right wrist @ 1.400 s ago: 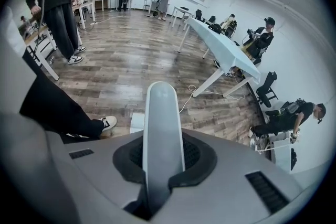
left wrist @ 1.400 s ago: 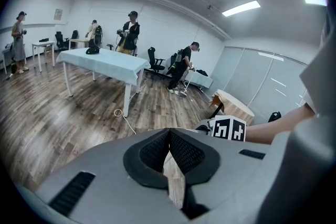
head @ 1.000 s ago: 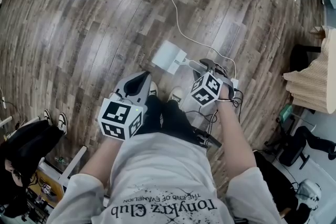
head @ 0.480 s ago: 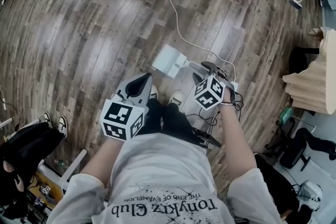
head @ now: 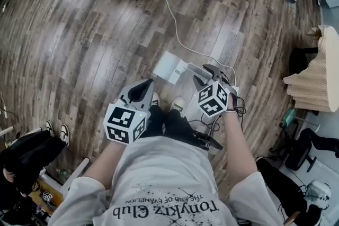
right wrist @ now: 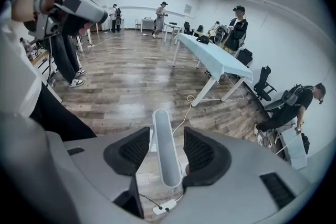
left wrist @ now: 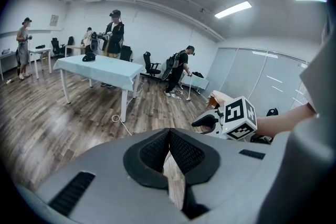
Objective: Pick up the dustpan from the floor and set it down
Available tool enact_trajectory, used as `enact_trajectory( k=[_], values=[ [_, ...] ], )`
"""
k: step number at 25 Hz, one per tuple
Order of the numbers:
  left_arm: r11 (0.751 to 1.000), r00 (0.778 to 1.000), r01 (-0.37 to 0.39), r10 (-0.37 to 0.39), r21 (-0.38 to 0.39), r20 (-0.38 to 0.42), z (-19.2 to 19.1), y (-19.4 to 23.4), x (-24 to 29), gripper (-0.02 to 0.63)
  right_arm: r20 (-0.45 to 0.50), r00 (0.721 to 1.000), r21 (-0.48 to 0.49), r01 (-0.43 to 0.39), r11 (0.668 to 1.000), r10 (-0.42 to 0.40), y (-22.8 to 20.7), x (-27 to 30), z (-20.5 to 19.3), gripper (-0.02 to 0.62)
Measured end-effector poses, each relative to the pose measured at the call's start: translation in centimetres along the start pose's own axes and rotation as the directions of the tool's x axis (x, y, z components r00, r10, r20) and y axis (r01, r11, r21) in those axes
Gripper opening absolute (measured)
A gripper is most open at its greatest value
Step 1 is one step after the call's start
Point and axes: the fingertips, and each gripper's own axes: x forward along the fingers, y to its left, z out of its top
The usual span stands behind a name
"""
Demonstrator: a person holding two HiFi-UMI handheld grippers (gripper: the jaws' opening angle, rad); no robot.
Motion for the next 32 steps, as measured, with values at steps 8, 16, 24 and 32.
enact_trajectory(
  k=[8, 16, 24, 32],
  values=[
    [1.000, 1.000, 0.012, -0.012, 0.024, 0.009, -0.4, -1.4, -1.4, 0.023, 0.116, 0.992, 0.136, 0.032, 0.990, -0.048, 1.1, -5.4, 1.5, 0.213],
    [0.998, 0.999, 0.024, -0.025, 0.059, 0.022, -0.6, -3.1, -3.2, 0.023, 0.259, 0.956, 0.274, 0.063, 0.960, -0.136, 2.7, -11.7, 4.3, 0.119],
    [0.995, 0.998, 0.046, -0.050, 0.086, 0.044, -0.2, -5.2, -4.5, 0.023, 0.386, 0.910, 0.409, -0.023, 0.912, -0.150, 4.4, -16.5, 6.6, 0.040],
    [0.993, 0.995, 0.067, -0.074, 0.099, 0.068, 0.8, -6.7, -4.8, 0.023, 0.426, 0.886, 0.469, -0.043, 0.882, -0.184, 5.1, -18.8, 7.2, 0.028]
  ],
)
